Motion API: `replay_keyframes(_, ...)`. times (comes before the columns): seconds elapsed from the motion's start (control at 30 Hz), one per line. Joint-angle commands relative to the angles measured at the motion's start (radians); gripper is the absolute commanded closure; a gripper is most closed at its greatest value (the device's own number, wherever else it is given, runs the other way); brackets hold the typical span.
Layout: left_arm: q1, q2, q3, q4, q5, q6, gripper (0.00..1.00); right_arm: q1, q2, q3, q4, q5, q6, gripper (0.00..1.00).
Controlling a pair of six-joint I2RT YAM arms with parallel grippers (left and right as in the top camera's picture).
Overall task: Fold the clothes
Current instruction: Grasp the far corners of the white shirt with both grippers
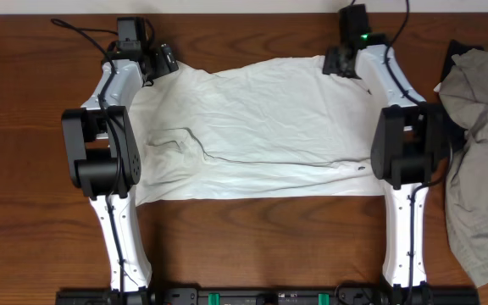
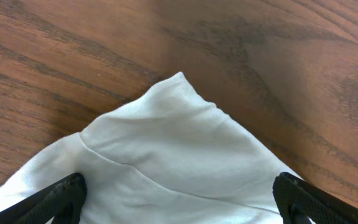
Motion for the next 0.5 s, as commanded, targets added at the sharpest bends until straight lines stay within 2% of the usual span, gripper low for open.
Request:
replay_keyframes(0.0,0.001,0.021,0.017,-0.01,-0.012,0.006,0.02,0.019,0.051,-0.015,-0.019,0.04,0.019,0.41)
replay_keyframes(0.23,0.001,0.021,0.017,-0.01,-0.012,0.006,0.01,-0.011,0.051,-0.015,-0.034,0.04,0.061,0.7)
replay_keyframes(0.27,0.001,0.021,0.017,-0.01,-0.012,0.006,0.07,-0.018,0.051,-0.015,-0.036,0.037,0.068,0.76)
replay_keyframes(0.3,0.001,0.021,0.017,-0.01,-0.012,0.006,0.19,-0.024,0.051,-0.013,-0.038,0.031,0.074,0.83)
replay_keyframes(0.37,0.001,0.02,0.017,-0.01,-0.012,0.006,0.31,-0.039,0.051,-0.006,-0.049,0.022,0.086,0.92)
replay_keyframes(0.47,0.001,0.017,0.017,-0.011,-0.011,0.006,0.53,-0.058,0.051,0.01,-0.075,0.02,0.106,0.99)
